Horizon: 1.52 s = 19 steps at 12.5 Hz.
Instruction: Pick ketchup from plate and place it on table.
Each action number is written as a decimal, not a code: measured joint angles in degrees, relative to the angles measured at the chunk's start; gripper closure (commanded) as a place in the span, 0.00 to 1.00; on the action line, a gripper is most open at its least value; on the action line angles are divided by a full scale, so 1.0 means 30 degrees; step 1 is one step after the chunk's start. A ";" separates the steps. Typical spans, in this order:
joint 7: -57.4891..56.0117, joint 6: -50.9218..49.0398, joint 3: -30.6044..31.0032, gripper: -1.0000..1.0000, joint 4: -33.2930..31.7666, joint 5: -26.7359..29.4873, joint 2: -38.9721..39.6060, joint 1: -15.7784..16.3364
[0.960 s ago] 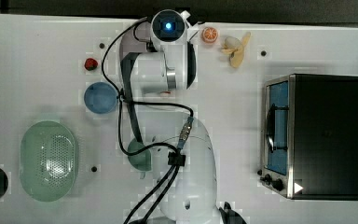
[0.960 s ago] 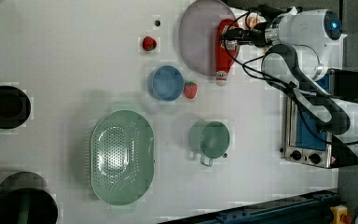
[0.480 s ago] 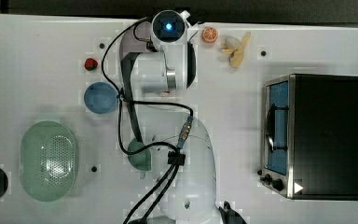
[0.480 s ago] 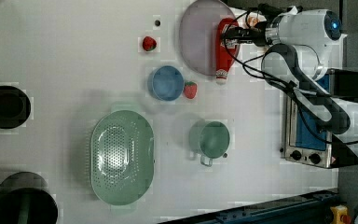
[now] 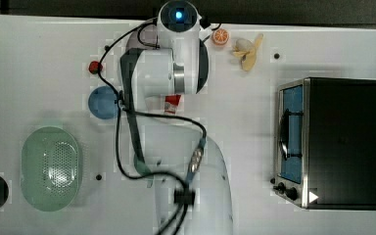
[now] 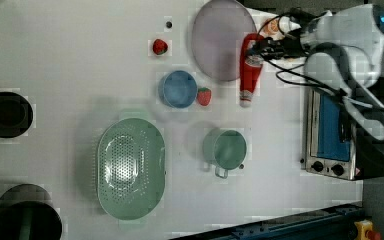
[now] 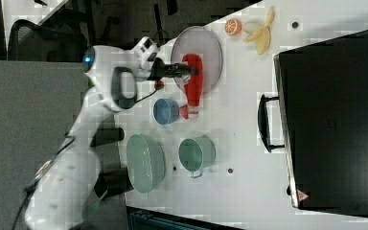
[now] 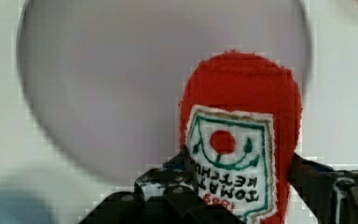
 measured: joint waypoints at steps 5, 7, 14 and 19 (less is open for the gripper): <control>0.0000 -0.4117 -0.0436 0.37 -0.2182 0.0050 -0.7260 -0.0462; 0.0000 -0.3814 -0.0554 0.37 -0.4103 0.0217 -0.9922 -0.0921; 0.0000 0.2201 -0.1340 0.37 -1.2552 0.1337 -1.1053 -0.1581; 0.0000 0.7777 -0.1212 0.37 -1.6133 0.2064 -0.7985 -0.1541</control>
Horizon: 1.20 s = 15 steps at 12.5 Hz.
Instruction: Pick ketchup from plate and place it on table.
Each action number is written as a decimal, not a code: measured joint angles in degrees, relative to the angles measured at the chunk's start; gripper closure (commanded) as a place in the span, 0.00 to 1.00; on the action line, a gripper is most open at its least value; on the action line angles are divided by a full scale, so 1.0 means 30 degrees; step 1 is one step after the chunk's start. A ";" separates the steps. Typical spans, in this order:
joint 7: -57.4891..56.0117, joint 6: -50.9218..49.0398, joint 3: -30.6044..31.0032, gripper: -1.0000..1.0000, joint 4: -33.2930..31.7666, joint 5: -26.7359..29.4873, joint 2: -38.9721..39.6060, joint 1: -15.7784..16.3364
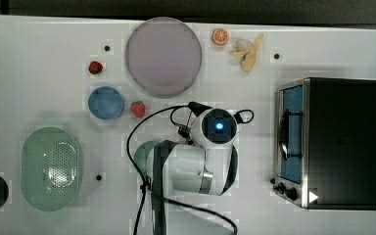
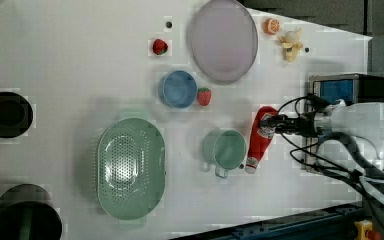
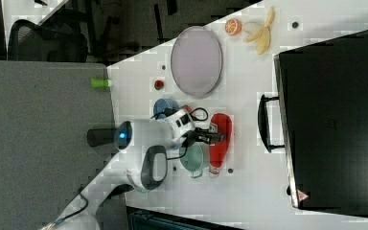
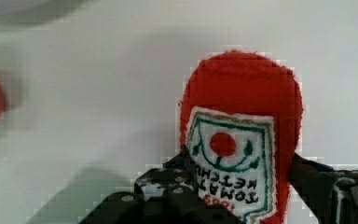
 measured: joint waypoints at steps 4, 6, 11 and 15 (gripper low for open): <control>0.0000 0.1865 -0.0013 0.33 -0.0224 -0.0297 0.1508 0.0072; 0.0000 0.2369 -0.0014 0.12 -0.0298 -0.0288 0.1424 0.0129; 0.0532 0.1473 0.0237 0.00 0.0560 -0.0115 -0.0308 0.0141; 0.3996 -0.4141 0.0255 0.00 0.2723 -0.0228 -0.3941 0.0156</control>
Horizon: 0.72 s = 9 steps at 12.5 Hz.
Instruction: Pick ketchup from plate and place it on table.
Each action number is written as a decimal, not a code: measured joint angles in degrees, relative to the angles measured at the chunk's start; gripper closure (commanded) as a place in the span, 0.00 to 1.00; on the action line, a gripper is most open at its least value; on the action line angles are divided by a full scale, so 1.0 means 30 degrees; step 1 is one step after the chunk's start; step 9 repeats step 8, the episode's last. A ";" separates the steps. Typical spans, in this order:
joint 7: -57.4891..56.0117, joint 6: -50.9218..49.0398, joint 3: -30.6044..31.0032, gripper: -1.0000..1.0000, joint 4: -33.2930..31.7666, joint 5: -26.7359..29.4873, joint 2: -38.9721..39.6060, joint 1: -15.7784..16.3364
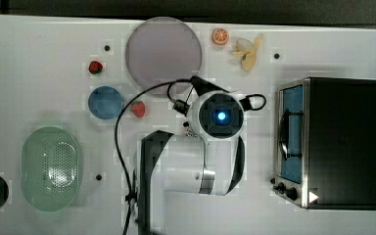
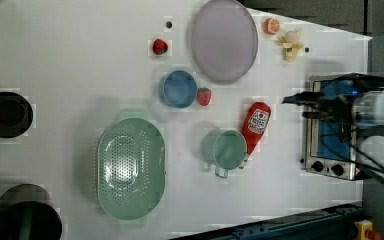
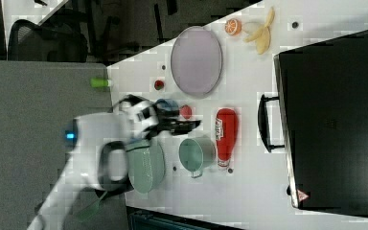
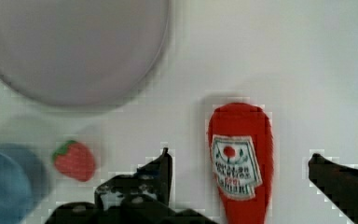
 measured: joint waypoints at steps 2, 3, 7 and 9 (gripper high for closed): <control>0.2541 -0.3068 -0.0037 0.00 0.1604 -0.0052 -0.1329 0.0059; 0.3674 -0.4542 -0.0040 0.00 0.2648 -0.0052 -0.1728 0.0127; 0.6155 -0.8957 0.0013 0.00 0.6640 -0.0030 -0.2630 0.0190; 0.6470 -0.9820 0.0010 0.00 0.7367 -0.0079 -0.2718 0.0200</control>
